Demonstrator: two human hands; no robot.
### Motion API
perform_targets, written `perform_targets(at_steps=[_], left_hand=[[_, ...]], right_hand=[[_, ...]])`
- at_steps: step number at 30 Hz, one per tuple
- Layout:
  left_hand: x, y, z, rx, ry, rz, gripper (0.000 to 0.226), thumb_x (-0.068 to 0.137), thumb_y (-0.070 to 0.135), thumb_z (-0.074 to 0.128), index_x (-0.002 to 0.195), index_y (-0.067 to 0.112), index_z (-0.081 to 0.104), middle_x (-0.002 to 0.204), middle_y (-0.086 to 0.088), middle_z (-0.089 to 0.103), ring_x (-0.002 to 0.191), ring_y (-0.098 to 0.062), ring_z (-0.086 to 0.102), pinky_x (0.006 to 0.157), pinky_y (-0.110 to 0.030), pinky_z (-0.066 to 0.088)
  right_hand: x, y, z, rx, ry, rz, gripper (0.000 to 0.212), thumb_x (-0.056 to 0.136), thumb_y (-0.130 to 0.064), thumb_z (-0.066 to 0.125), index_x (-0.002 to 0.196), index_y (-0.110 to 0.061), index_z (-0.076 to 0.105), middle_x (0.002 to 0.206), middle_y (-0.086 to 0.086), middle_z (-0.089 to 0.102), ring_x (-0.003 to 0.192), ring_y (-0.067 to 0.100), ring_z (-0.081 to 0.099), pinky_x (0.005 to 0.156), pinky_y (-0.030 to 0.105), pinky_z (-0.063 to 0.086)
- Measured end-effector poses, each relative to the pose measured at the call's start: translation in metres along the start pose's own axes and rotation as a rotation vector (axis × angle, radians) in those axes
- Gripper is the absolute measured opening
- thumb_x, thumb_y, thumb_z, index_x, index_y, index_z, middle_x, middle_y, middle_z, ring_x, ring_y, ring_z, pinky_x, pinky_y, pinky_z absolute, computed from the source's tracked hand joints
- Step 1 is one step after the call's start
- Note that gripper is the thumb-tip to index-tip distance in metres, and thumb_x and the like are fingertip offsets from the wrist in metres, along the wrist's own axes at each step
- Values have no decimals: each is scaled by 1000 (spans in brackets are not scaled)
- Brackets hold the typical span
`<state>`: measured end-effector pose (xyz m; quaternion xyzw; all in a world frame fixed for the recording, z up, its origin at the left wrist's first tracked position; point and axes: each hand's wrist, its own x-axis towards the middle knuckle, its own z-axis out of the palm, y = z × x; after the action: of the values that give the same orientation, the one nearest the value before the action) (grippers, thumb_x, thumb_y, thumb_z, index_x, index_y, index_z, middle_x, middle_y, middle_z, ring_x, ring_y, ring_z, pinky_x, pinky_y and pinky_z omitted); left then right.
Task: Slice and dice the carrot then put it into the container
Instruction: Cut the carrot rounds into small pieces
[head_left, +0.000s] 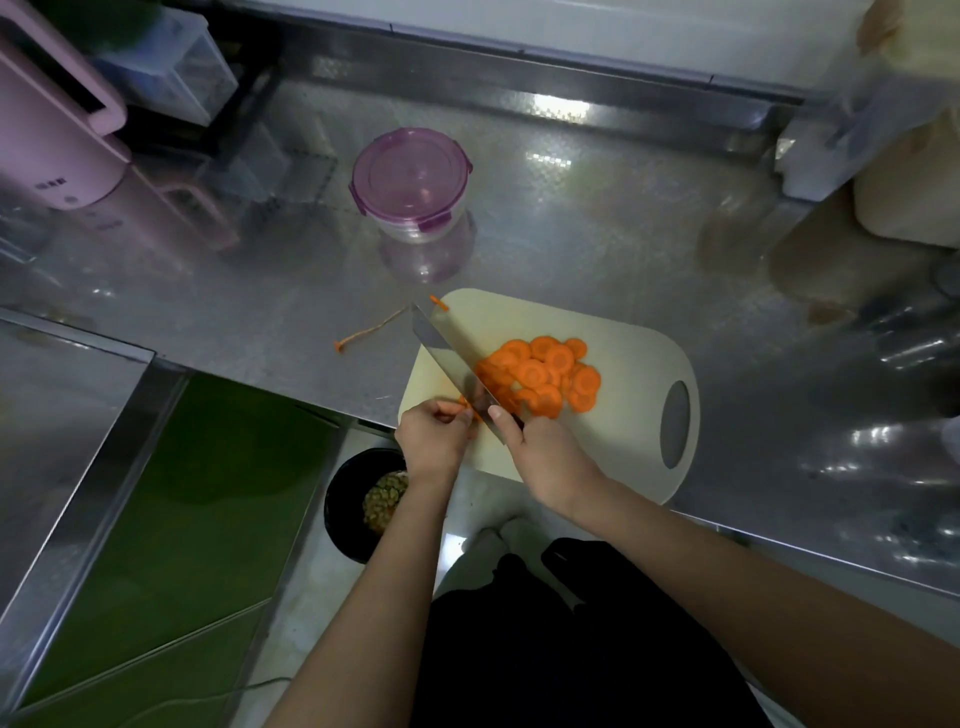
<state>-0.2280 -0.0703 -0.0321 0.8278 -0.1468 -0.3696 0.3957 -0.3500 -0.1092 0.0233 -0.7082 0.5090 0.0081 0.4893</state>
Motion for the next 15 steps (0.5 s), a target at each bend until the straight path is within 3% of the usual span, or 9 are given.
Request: perform_targets(at_steps=[2,3,4,5,6,7,8,11,15], left_hand=[[0,1,0,-3,2,-13,20,81,6,67,65,17,66,68,-7,69,69,-24,68,78,-41,57],[0,1,0,-5,1,-21,20,81,6,68,64,18,65,68,-7,69,69,-23,68,78,-41,57],[1,1,0,-9,-1,-30,21,80,6,68,64,18,65,68,-7,69,69,-23,68,78,-41,57],[1,1,0,-14,-3,-36,21,80,6,68,63,19,65,69,-7,69,70,-24,68,78,-41,57],[1,1,0,-13,-2,-41,21,80,6,68,63,19,65,69,-8,69,71,-24,68,78,-42,57],[1,1,0,-8,1,-42,21,79,6,68,63,20,65,71,-8,70,73,-25,69,78,-42,57],[1,2,0,-3,4,-42,22,79,6,69,63,20,65,71,-9,70,75,-26,69,79,-43,57],[0,1,-1,-2,6,-36,23,77,4,69,61,20,65,72,-10,70,76,-28,68,78,-44,57],[-2,4,0,-12,23,-32,24,77,1,68,61,17,64,69,-11,68,73,-29,67,77,-44,57]], right_hand=[[0,-1,1,5,-19,30,57,100,-44,31,59,-8,45,55,7,45,58,24,50,55,30,38],[1,-2,1,-23,-53,56,49,101,-39,33,76,-5,55,63,9,50,65,26,54,59,31,40],[4,0,3,-11,-57,111,35,102,-29,36,107,-2,57,78,13,56,73,26,56,61,32,40],[7,-1,4,16,-38,152,39,101,-15,37,139,-4,37,97,16,56,79,25,55,62,31,39],[7,-3,3,-56,-59,140,58,100,-5,37,151,-8,10,111,17,52,83,23,53,63,28,37],[9,-2,4,-92,-78,120,66,99,-1,36,151,-11,-2,117,18,50,84,21,51,64,26,37],[11,1,7,-81,-80,101,64,99,-3,36,151,-9,0,120,18,51,84,20,49,67,25,38],[8,6,11,128,-86,85,48,101,-34,36,133,1,45,122,21,58,100,29,57,83,29,41],[10,8,16,107,-86,56,48,100,-39,37,123,-1,54,118,19,61,110,34,58,91,36,45]])
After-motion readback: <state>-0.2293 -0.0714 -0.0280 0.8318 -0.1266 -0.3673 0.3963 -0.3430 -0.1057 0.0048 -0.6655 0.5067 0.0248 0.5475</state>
